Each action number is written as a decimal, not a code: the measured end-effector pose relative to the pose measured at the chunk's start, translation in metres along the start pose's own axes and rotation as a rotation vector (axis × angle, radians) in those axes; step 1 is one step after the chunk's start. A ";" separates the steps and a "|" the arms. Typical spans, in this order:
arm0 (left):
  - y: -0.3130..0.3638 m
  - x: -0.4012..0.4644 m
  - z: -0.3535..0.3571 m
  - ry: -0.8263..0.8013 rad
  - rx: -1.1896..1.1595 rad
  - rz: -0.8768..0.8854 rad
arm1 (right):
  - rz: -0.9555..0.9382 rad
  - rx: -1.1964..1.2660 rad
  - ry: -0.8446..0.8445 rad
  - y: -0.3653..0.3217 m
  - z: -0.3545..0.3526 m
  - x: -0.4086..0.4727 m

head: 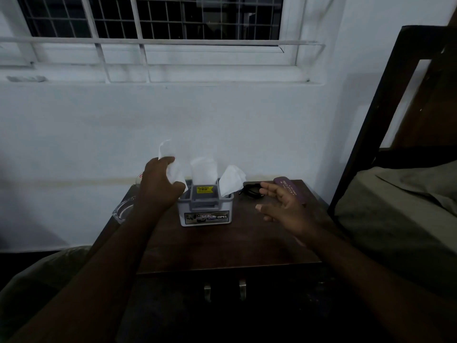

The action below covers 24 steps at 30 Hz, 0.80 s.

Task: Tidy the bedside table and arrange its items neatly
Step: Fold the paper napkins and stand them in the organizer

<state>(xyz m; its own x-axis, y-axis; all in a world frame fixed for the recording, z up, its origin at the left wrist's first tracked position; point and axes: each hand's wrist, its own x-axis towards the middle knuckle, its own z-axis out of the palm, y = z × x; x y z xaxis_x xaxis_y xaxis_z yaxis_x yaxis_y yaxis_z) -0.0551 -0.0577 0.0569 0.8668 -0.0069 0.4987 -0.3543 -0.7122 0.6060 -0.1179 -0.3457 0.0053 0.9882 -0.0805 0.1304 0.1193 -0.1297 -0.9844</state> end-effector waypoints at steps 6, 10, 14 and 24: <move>0.011 -0.004 0.004 0.006 0.020 0.050 | 0.002 -0.026 -0.007 0.000 0.003 -0.001; 0.010 -0.006 0.011 0.014 0.045 0.051 | 0.001 -0.032 -0.004 -0.001 0.004 -0.002; 0.010 -0.008 0.014 0.019 0.093 0.081 | 0.008 -0.034 -0.004 0.000 0.002 -0.002; 0.020 -0.013 0.019 0.070 0.206 0.089 | 0.003 -0.027 0.002 0.000 0.003 -0.003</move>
<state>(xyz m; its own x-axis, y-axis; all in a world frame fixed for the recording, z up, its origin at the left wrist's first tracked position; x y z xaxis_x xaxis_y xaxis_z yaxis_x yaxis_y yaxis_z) -0.0667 -0.0852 0.0501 0.8063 -0.0328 0.5906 -0.3433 -0.8391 0.4220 -0.1210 -0.3426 0.0048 0.9883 -0.0830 0.1280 0.1140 -0.1557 -0.9812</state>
